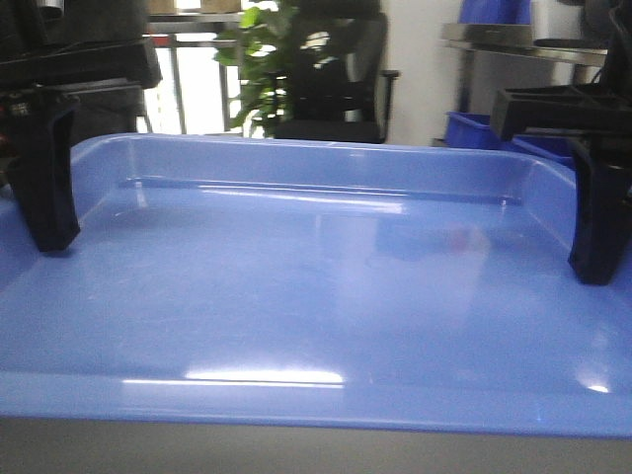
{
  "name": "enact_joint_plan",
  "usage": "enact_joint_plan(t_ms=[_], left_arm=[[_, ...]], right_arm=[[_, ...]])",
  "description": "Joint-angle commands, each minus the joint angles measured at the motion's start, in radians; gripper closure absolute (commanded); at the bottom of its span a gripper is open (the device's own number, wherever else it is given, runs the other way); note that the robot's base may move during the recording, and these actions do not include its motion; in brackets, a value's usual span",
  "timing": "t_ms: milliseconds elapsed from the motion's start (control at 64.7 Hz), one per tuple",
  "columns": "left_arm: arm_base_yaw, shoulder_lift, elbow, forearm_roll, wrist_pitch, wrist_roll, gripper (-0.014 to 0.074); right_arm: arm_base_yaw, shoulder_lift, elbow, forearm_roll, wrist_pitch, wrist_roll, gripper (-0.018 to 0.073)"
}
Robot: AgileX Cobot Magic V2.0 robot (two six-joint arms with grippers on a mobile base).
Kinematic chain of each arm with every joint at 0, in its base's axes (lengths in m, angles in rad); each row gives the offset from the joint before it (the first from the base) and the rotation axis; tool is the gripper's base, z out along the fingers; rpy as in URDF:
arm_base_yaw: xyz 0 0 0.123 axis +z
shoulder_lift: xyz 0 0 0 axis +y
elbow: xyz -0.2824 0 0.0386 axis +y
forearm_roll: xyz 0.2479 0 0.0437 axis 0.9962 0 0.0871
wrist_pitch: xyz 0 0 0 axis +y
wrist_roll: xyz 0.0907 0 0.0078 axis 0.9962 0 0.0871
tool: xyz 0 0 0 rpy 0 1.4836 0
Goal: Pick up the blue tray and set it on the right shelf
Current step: 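Hold the tray level in both grippers while the base drives to the shelf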
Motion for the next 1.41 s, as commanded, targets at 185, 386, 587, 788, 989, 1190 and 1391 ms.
enact_joint_plan(t_ms=[185,386,587,788,989,1190,1391], left_arm=[[-0.013,-0.035,-0.034,-0.036,-0.029,-0.021,0.0613],[-0.013,-0.035,-0.034,-0.036,-0.029,-0.021,0.0614],[-0.013,-0.035,-0.034,-0.036,-0.029,-0.021,0.0614],[-0.013,-0.035,-0.034,-0.036,-0.029,-0.021,0.0613],[-0.013,-0.035,-0.034,-0.036,-0.029,-0.021,0.0613],[-0.013,-0.035,-0.034,-0.036,-0.029,-0.021,0.0613],[-0.013,-0.035,-0.034,-0.036,-0.029,-0.021,0.0613]], right_arm=[[0.005,-0.037,-0.03,0.024,-0.034,0.006,0.0443],[0.005,-0.037,-0.03,0.024,-0.034,0.006,0.0443],[0.005,-0.037,-0.03,0.024,-0.033,0.006,0.0443],[0.005,-0.037,-0.03,0.024,-0.033,0.006,0.0443],[0.005,-0.037,-0.03,0.024,-0.033,0.006,0.0443],[0.005,-0.037,-0.03,0.024,-0.033,0.006,0.0443],[0.005,-0.037,-0.03,0.024,-0.033,0.006,0.0443]])
